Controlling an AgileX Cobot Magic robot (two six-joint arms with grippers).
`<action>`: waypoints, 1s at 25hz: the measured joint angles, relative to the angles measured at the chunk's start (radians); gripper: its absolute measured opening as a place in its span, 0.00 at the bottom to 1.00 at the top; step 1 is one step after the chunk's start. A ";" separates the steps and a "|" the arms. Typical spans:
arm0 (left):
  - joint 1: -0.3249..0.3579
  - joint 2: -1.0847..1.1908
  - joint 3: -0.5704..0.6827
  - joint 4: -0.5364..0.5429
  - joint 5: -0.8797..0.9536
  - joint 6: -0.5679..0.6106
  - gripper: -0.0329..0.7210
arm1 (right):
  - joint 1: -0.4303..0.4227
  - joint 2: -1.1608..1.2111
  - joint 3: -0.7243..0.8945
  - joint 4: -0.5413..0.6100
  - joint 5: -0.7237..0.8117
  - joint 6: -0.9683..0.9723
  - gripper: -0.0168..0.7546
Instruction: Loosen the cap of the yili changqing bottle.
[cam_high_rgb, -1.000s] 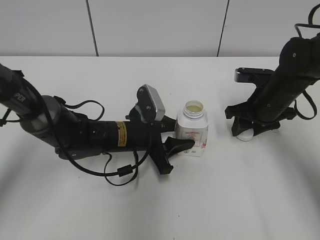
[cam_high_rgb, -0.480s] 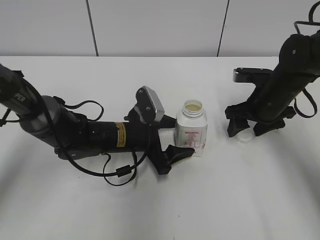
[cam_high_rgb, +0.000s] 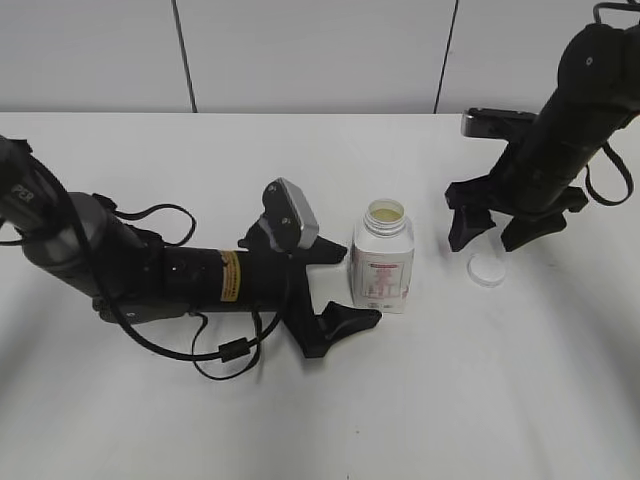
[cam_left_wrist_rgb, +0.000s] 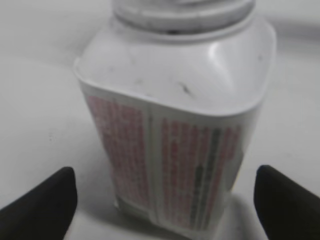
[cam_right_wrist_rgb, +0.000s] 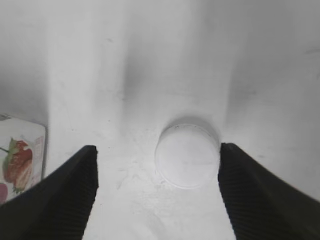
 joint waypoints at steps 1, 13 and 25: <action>0.009 -0.010 0.014 0.007 0.000 0.000 0.89 | 0.000 0.000 -0.013 0.001 0.012 0.000 0.78; 0.113 -0.201 0.140 0.023 0.185 -0.041 0.81 | 0.000 -0.005 -0.112 0.006 0.087 -0.004 0.78; 0.113 -0.345 0.065 -0.218 0.893 -0.059 0.81 | 0.000 -0.112 -0.145 -0.002 0.091 -0.024 0.78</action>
